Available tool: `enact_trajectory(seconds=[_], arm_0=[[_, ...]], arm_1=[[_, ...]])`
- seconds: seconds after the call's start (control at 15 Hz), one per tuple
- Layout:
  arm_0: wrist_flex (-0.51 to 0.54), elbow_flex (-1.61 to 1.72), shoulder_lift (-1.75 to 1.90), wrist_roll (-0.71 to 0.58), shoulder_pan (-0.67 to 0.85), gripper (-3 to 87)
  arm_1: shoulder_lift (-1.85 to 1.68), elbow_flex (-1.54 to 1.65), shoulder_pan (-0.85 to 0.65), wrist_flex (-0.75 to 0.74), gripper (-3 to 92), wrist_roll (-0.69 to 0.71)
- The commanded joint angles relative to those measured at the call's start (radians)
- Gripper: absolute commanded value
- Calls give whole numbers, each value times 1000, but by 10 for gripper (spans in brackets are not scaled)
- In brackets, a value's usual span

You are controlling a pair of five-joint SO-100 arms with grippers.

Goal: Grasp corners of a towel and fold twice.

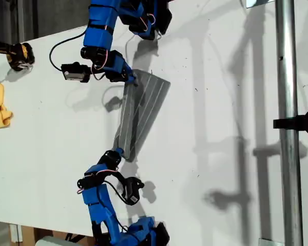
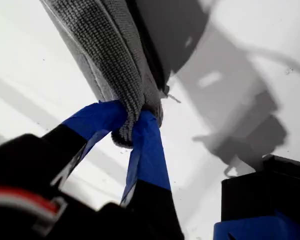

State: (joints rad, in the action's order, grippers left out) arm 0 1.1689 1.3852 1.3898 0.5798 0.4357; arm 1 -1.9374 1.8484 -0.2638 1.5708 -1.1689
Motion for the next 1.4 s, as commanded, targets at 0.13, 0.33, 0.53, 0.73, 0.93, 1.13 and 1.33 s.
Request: enact_trajectory(seconds=[0.13, 0.33, 0.53, 0.73, 0.93, 1.13, 1.33], arm_0=[[-5, -57, -44, 0, 25, -22], [-18, -58, -83, -3, 35, -22], [-18, -55, -98, -9, 51, -22], [-18, -43, -101, -9, 57, -22], [-12, -52, -120, -5, 52, -22], [12, -52, -129, 11, 43, -21], [84, -64, -132, 40, 51, 208]], arm_1=[[-9, -8, 140, -35, -2, -37], [63, 9, 241, -87, -2, -98], [104, 91, 324, -184, -2, -152], [150, 170, 405, -276, -2, -225], [207, 189, 434, -321, -2, -245], [250, 193, 437, -344, 1, -245], [209, 187, 420, -321, 184, -250]])
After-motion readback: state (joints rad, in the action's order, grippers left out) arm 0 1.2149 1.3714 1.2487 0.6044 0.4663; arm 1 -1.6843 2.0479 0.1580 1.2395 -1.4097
